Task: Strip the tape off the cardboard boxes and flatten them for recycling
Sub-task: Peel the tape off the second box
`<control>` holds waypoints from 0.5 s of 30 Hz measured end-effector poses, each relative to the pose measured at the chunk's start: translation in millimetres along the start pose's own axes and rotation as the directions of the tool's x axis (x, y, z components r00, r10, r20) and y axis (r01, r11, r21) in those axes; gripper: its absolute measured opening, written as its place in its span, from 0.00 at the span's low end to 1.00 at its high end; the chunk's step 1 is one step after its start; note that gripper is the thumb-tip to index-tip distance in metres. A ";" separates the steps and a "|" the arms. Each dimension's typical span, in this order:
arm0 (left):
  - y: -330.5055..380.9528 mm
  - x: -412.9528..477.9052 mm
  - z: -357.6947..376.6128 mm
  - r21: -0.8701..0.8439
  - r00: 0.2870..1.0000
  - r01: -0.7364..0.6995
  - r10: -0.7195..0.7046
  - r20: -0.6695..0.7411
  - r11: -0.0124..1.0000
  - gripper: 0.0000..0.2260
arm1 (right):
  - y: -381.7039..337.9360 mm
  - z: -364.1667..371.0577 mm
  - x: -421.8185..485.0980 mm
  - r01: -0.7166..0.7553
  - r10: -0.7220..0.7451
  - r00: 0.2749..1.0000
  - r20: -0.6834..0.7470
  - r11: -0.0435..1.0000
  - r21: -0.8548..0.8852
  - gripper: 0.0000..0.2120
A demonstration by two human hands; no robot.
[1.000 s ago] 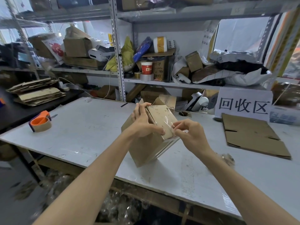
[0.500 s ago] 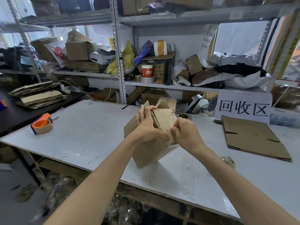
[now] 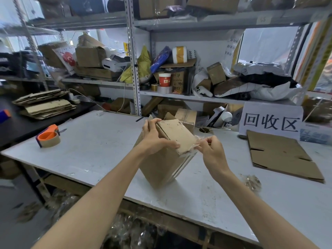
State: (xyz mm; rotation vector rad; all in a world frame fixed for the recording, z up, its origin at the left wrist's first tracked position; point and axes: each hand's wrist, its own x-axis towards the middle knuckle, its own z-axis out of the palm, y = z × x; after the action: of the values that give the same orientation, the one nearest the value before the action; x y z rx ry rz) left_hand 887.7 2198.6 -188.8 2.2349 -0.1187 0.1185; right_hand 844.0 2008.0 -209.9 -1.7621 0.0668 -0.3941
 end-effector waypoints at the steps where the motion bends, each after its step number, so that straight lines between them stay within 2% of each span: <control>1: -0.4 0.6 -2.3 -0.005 1.000 0.013 -0.013 0.005 1.000 0.52 | -0.2 -0.9 0.3 0.042 -0.042 0.999 -0.011 0.998 -0.049 0.06; 3: -0.8 -0.2 -3.0 0.003 1.000 -0.001 0.001 -0.015 1.000 0.53 | -0.8 -2.0 1.5 0.098 -0.105 0.994 -0.042 0.985 -0.142 0.06; 5: 0.3 -3.3 3.1 0.055 0.994 -0.095 0.098 -0.053 0.994 0.50 | -2.1 -2.8 3.2 0.118 -0.127 0.991 -0.040 0.976 -0.183 0.05; 7: 1.8 -5.2 10.9 0.152 0.983 -0.177 0.183 -0.021 0.972 0.50 | -4.4 -4.5 4.9 0.139 -0.145 0.989 -0.017 0.971 -0.196 0.08; 10: 0.9 -4.9 16.2 0.267 0.979 -0.200 0.202 0.020 0.943 0.53 | -6.6 -7.7 5.4 0.234 -0.237 0.971 0.026 0.926 -0.295 0.09; 13: -4.1 -3.0 14.6 0.266 0.967 -0.223 0.247 -0.060 0.938 0.50 | -7.2 -8.6 0.6 0.324 -0.329 0.942 0.060 0.857 -0.401 0.06; 15: -8.0 -0.1 11.6 0.231 0.969 -0.201 0.227 -0.095 0.952 0.50 | -8.1 -8.7 -2.5 0.366 -0.384 0.922 0.047 0.826 -0.429 0.07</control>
State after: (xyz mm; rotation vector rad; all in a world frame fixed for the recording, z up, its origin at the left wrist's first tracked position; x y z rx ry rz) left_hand 889.1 2194.5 -202.2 2.4232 -0.2957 0.4023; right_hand 837.6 2002.4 -201.2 -2.2130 -0.1835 -0.7491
